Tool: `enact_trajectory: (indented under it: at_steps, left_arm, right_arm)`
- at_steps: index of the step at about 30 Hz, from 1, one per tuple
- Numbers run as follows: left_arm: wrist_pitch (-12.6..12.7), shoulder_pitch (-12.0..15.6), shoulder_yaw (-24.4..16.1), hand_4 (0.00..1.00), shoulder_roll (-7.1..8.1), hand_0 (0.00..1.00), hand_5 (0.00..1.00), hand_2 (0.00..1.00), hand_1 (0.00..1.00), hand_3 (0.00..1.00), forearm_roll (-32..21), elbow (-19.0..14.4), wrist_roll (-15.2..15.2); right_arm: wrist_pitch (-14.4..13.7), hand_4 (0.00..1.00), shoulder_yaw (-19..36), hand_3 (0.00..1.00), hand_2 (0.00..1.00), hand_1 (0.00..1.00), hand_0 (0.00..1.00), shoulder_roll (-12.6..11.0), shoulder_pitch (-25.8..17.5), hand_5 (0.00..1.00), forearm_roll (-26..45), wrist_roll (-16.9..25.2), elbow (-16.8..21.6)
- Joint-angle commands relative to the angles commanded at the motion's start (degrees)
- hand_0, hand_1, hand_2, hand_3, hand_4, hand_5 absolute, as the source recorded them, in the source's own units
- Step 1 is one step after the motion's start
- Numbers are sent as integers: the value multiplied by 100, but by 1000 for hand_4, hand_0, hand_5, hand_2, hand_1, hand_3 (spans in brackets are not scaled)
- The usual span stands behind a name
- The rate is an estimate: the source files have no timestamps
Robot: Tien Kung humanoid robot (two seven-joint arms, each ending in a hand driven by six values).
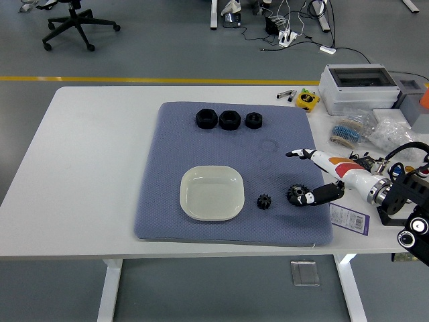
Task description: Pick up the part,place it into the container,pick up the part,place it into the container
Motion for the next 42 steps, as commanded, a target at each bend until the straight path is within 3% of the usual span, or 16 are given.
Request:
enact_trajectory:
  at_steps: [10,18,19,24,25,30,31,36,37,42]
  left_arm:
    - [16,-14,121,588,4,881,789,896,867,641,-68,0,3]
    - [2,-55,206,584,6,880,784,895,867,641,-151,0,-16]
    - [-1,-59,221,582,8,878,782,893,865,641,-156,0,-15]
    - [-3,-67,252,582,8,878,782,893,865,641,-186,0,-18]
    - [-2,-68,252,581,9,876,782,892,864,640,-183,0,-16]
    - [-1,-70,266,581,12,876,782,892,864,640,-190,0,-10]
    - [-1,-69,265,581,11,875,782,891,863,639,-187,0,-8]
    - [-2,-73,256,581,12,875,782,891,863,639,-166,0,1]
    - [-5,-75,253,581,14,874,781,890,863,639,-157,0,4]
    - [-1,-78,241,581,12,874,781,890,863,639,-143,0,6]
  right_arm:
    - [127,959,-723,855,829,788,821,248,557,107,-347,-11,-659]
    - [172,929,-946,841,791,753,788,399,790,107,-375,10,-927]
    - [180,876,-980,804,755,708,732,430,824,109,-368,7,-995]
    - [186,876,-1114,804,755,708,732,515,913,109,-311,19,-1208]
    - [185,833,-1136,787,724,676,671,530,926,112,-302,23,-1253]
    - [200,833,-1188,787,724,676,671,578,941,112,-201,69,-1439]
    - [204,723,-1197,655,606,560,560,580,942,91,-168,88,-1457]
    - [202,723,-1212,655,606,560,560,574,926,91,-60,174,-1504]
    - [207,620,-1217,519,492,423,387,572,924,43,-49,196,-1508]
    - [203,620,-1238,519,492,423,387,572,910,43,-49,219,-1542]
